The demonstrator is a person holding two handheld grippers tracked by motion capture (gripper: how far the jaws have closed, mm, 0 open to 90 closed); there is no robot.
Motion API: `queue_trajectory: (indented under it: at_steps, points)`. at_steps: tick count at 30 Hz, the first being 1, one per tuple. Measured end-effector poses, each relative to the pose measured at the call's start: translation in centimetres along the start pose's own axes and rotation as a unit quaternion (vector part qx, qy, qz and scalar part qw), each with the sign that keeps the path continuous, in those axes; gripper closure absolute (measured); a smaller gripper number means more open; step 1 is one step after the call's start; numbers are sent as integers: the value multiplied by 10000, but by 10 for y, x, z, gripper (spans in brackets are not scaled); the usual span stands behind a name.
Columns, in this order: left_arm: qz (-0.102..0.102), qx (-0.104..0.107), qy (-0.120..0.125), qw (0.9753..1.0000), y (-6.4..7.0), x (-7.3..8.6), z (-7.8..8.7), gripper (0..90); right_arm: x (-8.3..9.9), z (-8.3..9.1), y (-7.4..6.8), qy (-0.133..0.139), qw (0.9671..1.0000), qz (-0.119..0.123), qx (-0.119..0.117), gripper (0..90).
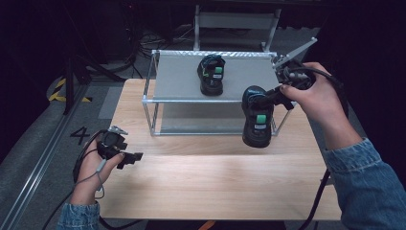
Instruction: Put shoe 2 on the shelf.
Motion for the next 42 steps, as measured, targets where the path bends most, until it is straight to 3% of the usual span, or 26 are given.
queue_trajectory:
  at_steps: [11, 17, 24, 27, 35, 42]
  points:
    - [-64, 72, 107, 9999, -1, -6, 3, 236, -32, -14, 18, -228, 9996, 32, 162, 684]
    - [-128, -1, 221, 9997, -5, -11, 7, 246, -47, -25, 41, -219, 9995, -158, 191, 684]
    - [-139, 76, 204, 9997, -11, -14, 5, 245, -62, -36, 63, -301, 9991, -222, 222, 684]
    - [-178, 8, 226, 9996, -12, -17, 5, 248, -68, -41, 70, -341, 9988, -192, 284, 684]
    - [-183, 64, 354, 9992, -15, -23, 7, 248, -80, -56, 85, -351, 9986, -163, 347, 685]
    - [-191, 86, 294, 9994, -15, -24, 3, 248, -88, -67, 93, -274, 9987, 64, 434, 684]
Point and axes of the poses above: each handheld gripper's, and its own axes: z roughly backward along the jaws, x roughly out of its underside, y roughly to its right, the point moved 7 cm from there along -z, roughly forward along the jaws, and after that the axes turned 9 degrees about x, right-handed, at the moved point
